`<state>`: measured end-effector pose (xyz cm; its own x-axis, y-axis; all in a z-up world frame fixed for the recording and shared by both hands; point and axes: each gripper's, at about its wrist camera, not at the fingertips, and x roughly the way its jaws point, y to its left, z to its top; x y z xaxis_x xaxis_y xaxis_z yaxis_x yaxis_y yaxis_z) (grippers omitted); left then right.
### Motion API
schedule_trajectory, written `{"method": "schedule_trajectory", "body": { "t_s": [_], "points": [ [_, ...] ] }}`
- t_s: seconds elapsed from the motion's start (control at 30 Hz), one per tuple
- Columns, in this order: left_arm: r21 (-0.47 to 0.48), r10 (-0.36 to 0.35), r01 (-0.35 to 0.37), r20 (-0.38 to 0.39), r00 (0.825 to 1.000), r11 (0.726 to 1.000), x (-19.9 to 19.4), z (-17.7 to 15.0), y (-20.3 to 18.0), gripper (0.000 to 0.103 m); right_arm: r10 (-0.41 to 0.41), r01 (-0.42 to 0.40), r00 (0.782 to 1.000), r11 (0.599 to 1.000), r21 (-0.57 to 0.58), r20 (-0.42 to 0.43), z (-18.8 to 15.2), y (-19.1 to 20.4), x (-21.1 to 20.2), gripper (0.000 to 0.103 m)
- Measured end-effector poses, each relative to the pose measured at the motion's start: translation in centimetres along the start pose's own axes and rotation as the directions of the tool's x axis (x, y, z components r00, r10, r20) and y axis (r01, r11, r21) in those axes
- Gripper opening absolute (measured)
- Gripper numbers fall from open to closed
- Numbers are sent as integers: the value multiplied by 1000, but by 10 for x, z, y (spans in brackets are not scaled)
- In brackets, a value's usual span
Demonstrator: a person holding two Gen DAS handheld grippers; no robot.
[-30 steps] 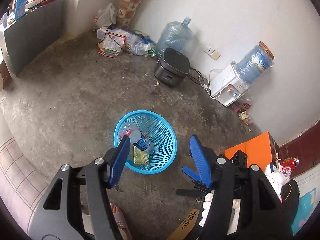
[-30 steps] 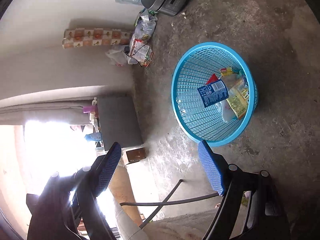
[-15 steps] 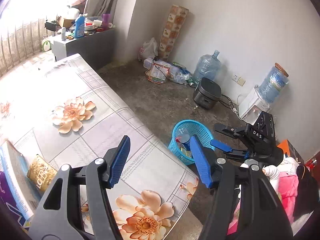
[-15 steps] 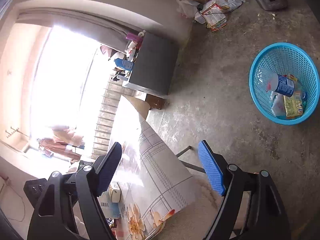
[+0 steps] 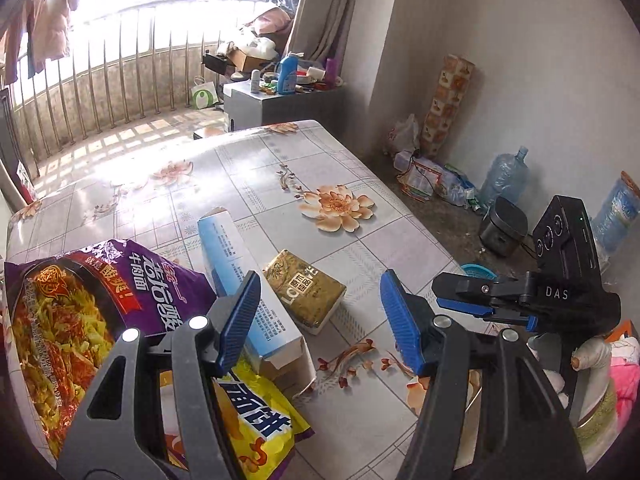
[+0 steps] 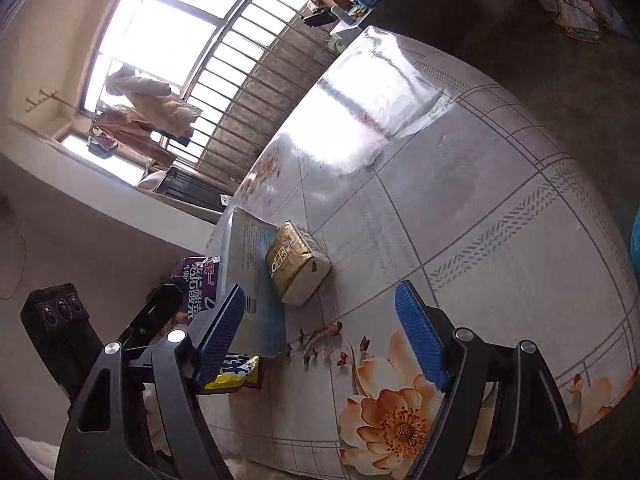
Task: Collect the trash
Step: 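Close the right tool on the white-blue box and lift it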
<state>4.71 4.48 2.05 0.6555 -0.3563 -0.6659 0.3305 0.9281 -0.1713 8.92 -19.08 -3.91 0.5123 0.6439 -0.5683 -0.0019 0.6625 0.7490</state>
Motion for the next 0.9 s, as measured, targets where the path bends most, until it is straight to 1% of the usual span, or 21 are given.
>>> {"method": "schedule_trajectory", "body": {
  "t_s": [0.1,0.2,0.23,0.37,0.47,0.57,0.63,0.7,0.8,0.9],
  "points": [
    [-45,5,-6,-19,1000,999,2,-4,14,58,-11,10,999,1000,-30,-30,-2,17,14,72],
    [-66,7,-8,-18,1000,998,1,-8,23,58,-52,49,998,996,-69,-44,1,33,24,67],
    [-72,6,-7,-18,1000,997,0,-9,26,58,-48,44,997,997,-69,-52,2,34,27,66],
    [-92,-24,24,-4,1000,995,-7,-13,34,58,22,-26,996,999,-46,-92,9,49,36,66],
    [-76,-48,45,-35,998,996,-6,-16,36,58,51,-60,991,996,-65,-123,18,67,47,66],
    [-86,-88,83,-62,994,993,-7,-20,40,58,50,-69,985,991,-111,-164,28,90,64,66],
    [-95,-114,107,-66,991,990,-9,-22,44,58,22,-53,979,987,-151,-202,31,104,78,66],
    [-93,-124,118,-65,990,989,-12,-25,46,58,-23,-28,969,978,-206,-244,31,117,93,66],
    [-84,-125,120,-61,990,989,-15,-29,47,58,-127,37,951,953,-302,-282,28,134,115,66],
    [-76,-123,119,-52,991,990,-17,-31,47,58,-212,92,931,924,-370,-297,24,142,131,66]
  ]
}}
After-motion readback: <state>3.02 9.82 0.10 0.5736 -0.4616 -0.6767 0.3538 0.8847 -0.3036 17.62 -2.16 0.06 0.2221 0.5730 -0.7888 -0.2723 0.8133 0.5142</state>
